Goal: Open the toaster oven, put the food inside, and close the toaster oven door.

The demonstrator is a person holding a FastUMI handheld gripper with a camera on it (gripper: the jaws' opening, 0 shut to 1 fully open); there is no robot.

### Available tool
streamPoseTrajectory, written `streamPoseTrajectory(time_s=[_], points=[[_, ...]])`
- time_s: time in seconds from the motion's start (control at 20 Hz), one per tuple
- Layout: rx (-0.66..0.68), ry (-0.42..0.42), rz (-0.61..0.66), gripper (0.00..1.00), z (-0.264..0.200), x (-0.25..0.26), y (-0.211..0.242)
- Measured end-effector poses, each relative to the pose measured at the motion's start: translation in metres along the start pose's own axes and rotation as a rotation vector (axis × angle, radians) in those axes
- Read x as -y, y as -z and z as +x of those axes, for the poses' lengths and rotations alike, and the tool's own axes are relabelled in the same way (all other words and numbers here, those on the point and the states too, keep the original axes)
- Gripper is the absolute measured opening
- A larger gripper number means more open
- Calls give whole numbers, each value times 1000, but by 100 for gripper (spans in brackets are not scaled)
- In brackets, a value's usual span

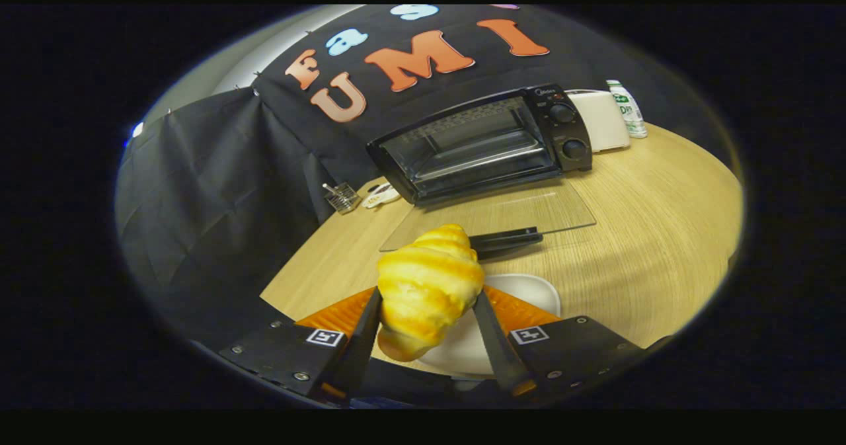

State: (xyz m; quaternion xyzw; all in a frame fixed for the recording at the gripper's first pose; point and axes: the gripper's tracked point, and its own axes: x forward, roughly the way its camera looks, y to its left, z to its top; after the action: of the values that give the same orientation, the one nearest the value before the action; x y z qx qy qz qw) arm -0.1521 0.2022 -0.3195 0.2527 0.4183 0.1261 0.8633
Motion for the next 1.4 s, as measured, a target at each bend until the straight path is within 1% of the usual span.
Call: streamPoseTrajectory(time_s=[0.1, 0.3, 0.45, 0.7, 0.8, 0.85, 0.95, 1.15, 1.4], points=[[26, -38, 33, 76, 8, -7, -15], [51, -77, 73, 76, 34, -13, -45], [68, -126, 118, 76, 54, -22, -67], [96, -162, 199, 76, 88, -20, -104], [104, -143, 219, 76, 102, -11, -119], [102, -109, 212, 76, 110, -2, -125], [138, -77, 193, 76, 119, 10, -145], [139, -69, 227, 76, 146, 18, -165], [148, 6, 154, 76, 174, 30, -178]])
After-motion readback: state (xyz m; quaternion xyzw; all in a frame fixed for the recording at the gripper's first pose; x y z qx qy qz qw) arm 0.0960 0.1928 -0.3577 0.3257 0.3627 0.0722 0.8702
